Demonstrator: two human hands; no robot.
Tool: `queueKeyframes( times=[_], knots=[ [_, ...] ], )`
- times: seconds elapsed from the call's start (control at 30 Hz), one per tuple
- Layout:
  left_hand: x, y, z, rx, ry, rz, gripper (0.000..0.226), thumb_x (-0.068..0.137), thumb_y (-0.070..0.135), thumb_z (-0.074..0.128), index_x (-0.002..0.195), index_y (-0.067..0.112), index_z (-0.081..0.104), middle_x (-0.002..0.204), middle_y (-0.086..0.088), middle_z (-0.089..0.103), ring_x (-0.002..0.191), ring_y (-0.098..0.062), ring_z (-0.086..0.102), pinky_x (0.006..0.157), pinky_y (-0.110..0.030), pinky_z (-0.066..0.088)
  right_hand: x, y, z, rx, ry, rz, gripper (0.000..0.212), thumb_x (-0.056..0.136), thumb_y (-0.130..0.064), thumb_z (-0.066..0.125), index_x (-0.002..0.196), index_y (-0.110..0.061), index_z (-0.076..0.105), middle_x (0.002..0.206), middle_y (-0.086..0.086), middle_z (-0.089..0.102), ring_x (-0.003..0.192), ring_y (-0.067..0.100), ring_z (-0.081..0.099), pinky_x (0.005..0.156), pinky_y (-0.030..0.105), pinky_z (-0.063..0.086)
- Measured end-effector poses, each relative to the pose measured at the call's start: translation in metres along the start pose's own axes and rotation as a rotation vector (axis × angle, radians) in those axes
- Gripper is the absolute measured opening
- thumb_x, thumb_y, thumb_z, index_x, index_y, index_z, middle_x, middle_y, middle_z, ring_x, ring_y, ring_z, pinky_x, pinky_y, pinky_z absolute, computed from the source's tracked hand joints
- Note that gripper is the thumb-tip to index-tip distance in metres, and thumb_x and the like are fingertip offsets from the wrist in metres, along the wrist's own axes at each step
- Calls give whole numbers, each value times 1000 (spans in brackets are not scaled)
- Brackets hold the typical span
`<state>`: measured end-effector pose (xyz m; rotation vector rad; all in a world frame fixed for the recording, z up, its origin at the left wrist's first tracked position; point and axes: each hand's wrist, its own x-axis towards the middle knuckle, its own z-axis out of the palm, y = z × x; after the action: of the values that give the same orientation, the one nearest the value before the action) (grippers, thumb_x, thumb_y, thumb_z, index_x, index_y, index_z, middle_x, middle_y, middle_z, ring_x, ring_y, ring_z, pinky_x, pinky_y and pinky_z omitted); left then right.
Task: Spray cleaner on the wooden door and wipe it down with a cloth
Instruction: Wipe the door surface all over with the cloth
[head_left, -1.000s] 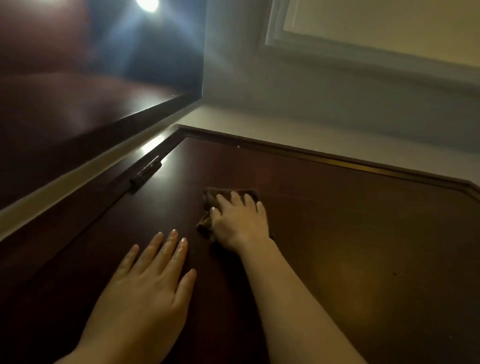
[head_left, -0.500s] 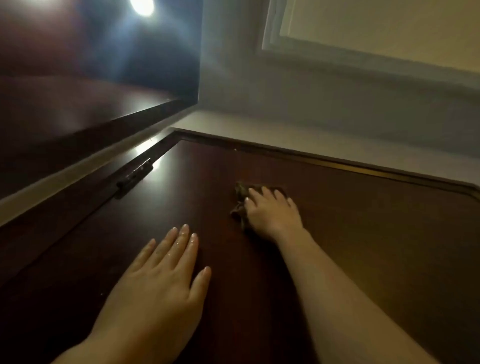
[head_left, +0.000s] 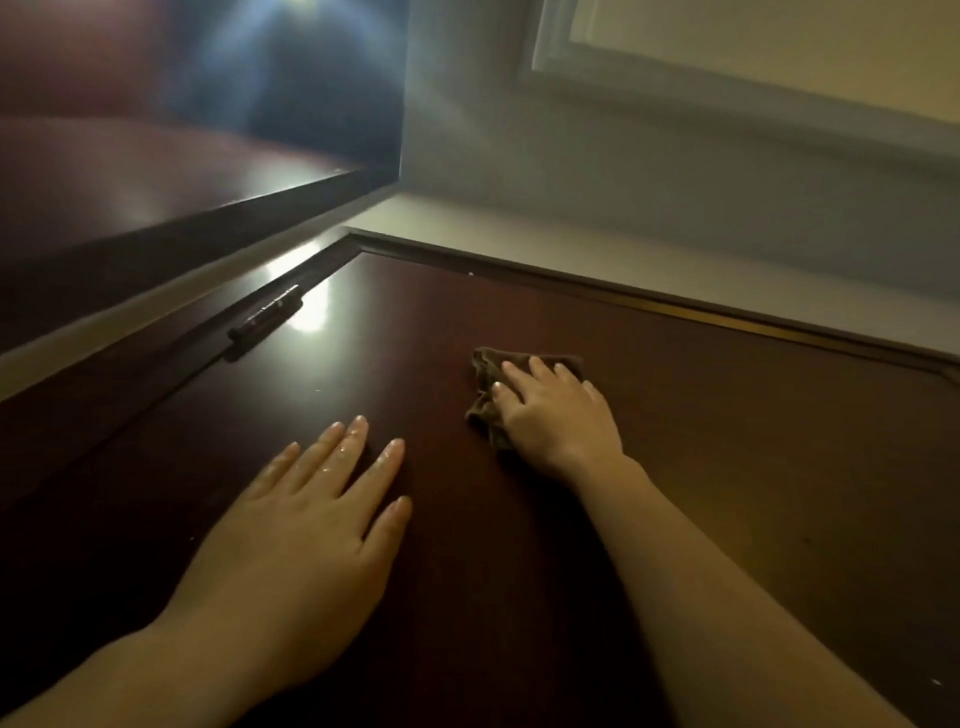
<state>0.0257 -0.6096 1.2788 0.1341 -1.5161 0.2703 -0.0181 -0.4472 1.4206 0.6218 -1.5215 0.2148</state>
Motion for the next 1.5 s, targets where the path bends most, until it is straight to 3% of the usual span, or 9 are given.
queueKeyframes(
  times=[0.1, 0.2, 0.3, 0.37, 0.47, 0.73, 1.13, 1.3, 1.5],
  knots=[
    [2, -5, 2, 115, -19, 40, 82, 69, 56, -38, 138, 24, -7, 149, -14, -6, 141, -22, 5, 114, -46, 18, -9, 25, -6, -7, -1, 125, 52, 99, -47, 14, 149, -33, 16, 158, -2, 6, 145, 21, 3, 116, 43, 2],
    [4, -4, 4, 186, -75, 46, 72, 98, 43, -4, 127, 7, 52, 122, -28, 56, 107, -43, 58, 78, -58, 49, -14, 30, -9, -10, -53, 167, 54, 99, -49, 13, 150, -32, 12, 159, -1, 1, 145, 24, -2, 116, 45, -1],
    [12, 23, -13, 152, -106, 56, 83, 73, 57, -21, 145, 28, 7, 152, -7, 5, 141, -29, 19, 111, -51, 23, -15, 19, -3, -7, -74, 108, 56, 98, -53, 15, 149, -32, 10, 159, 0, -2, 145, 25, -5, 115, 45, -4],
    [23, 42, -7, 103, -103, 75, 78, 73, 59, -17, 146, 31, -11, 153, 1, -17, 144, -21, -7, 115, -36, 0, -16, 15, -1, -19, -60, 33, 56, 98, -53, 17, 149, -32, 11, 159, 0, 0, 145, 25, -3, 114, 45, -3],
    [35, 67, 2, 56, -36, 34, 57, 96, 47, 8, 148, 29, -3, 157, -3, -11, 144, -21, -10, 115, -36, -3, -11, 30, -5, -33, -48, 10, 55, 97, -53, 19, 148, -34, 14, 159, -1, 4, 145, 24, 1, 115, 44, 2],
    [26, 71, 8, -1, -41, -38, 63, 88, 55, 2, 146, 34, -12, 156, 2, -16, 142, -16, -16, 117, -35, -6, -26, 91, -20, -41, -28, 317, 57, 97, -55, 13, 149, -32, 14, 158, 0, 6, 145, 27, 3, 115, 47, 1],
    [25, 69, 5, 42, -78, -11, 90, 56, 69, -19, 140, 38, -19, 154, 8, -19, 142, -10, -12, 115, -30, -3, -38, 41, -6, -12, -36, -39, 52, 99, -47, 16, 149, -31, 12, 159, 0, 2, 145, 24, -2, 115, 45, -2],
    [22, 70, 2, 190, -157, 27, 112, 38, 50, -32, 147, 31, -13, 154, -3, -23, 143, -23, -14, 117, -36, 0, -57, 97, -18, -37, -33, 135, 54, 98, -50, 13, 149, -32, 13, 159, -1, 4, 145, 24, 2, 115, 45, 2],
    [22, 70, 3, 127, -110, 27, 104, 49, 61, -31, 147, 33, -8, 156, 0, -16, 143, -18, -12, 117, -36, -2, -66, 135, -22, -41, 31, 309, 56, 97, -53, 13, 149, -32, 15, 158, -1, 7, 145, 24, 5, 115, 45, 2]
  ],
)
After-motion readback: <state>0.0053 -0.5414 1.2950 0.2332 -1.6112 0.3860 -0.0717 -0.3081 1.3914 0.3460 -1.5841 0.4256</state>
